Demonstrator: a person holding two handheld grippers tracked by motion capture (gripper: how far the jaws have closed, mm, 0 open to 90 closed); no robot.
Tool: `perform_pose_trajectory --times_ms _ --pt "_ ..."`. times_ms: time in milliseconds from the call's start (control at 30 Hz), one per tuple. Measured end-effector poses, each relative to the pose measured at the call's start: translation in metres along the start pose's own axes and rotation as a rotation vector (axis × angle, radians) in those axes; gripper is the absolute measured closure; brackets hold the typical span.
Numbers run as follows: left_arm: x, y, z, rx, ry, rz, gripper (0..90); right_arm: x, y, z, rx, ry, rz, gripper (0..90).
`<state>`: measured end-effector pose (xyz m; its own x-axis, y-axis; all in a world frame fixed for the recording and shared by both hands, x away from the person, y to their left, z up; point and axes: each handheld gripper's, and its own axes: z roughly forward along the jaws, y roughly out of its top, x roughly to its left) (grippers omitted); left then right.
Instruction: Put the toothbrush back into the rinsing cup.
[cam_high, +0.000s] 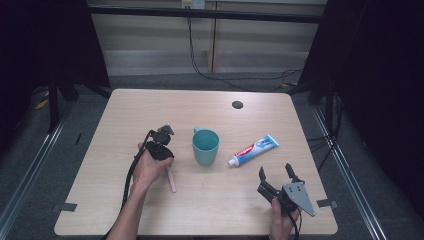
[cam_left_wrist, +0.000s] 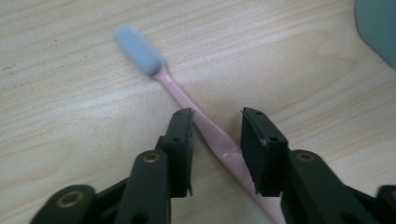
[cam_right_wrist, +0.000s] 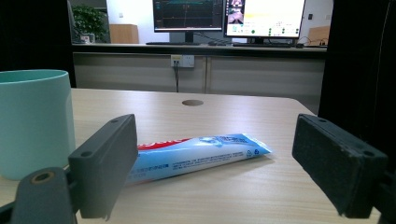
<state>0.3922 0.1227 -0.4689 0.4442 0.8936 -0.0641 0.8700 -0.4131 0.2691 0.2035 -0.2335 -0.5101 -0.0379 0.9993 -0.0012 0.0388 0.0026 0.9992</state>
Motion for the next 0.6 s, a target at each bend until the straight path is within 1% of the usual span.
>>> perform_pose_trajectory --times_ms 33,67,133,200,267,300,333,367,400,433,500,533,567,600 --pt "0.001 0.000 0.000 -0.001 -0.005 0.004 67.7 0.000 0.000 0.000 0.000 0.000 0.000 13.4" --pt "0.002 -0.001 -0.001 0.005 -0.005 0.021 68.6 0.000 0.000 0.000 0.002 0.000 0.000 13.4" --pt "0.002 -0.002 -0.002 -0.003 -0.010 0.019 70.7 0.000 0.000 0.000 0.002 0.000 -0.001 13.4" --pt "0.004 -0.002 -0.005 -0.005 -0.024 0.037 74.6 0.000 0.000 0.000 0.000 -0.002 0.001 13.4" --pt "0.005 -0.003 -0.007 -0.009 -0.055 0.046 77.8 0.000 0.000 0.000 0.000 -0.001 0.000 13.4" --pt "0.005 -0.003 -0.007 -0.009 -0.080 0.051 80.3 0.000 0.000 0.000 0.002 -0.001 0.001 13.4" --pt "0.005 -0.004 -0.007 -0.010 -0.076 0.048 80.6 0.000 0.000 0.000 0.002 0.000 0.000 13.4" --pt "0.005 -0.004 -0.007 -0.005 -0.070 0.038 77.9 0.000 0.000 0.000 0.001 -0.001 0.001 13.4" --pt "0.006 -0.004 -0.006 0.010 -0.069 0.044 73.2 0.000 0.000 0.000 0.000 -0.002 0.000 13.4" --pt "0.005 -0.005 -0.005 0.011 -0.072 0.041 70.8 0.000 0.000 0.000 0.000 -0.001 0.002 13.4" --pt "0.004 -0.008 -0.006 0.006 -0.071 0.031 67.1 0.000 0.000 0.000 0.000 -0.001 0.000 13.3" --pt "0.004 -0.010 -0.007 0.009 -0.075 0.031 64.9 0.000 0.000 0.000 0.000 -0.001 0.000 13.4" --pt "0.004 -0.011 -0.007 0.013 -0.074 0.022 62.9 0.000 0.000 0.000 0.001 -0.001 0.000 13.3" --pt "0.004 -0.012 -0.007 0.017 -0.071 0.026 62.5 0.000 0.000 0.000 0.001 -0.001 0.001 13.3"
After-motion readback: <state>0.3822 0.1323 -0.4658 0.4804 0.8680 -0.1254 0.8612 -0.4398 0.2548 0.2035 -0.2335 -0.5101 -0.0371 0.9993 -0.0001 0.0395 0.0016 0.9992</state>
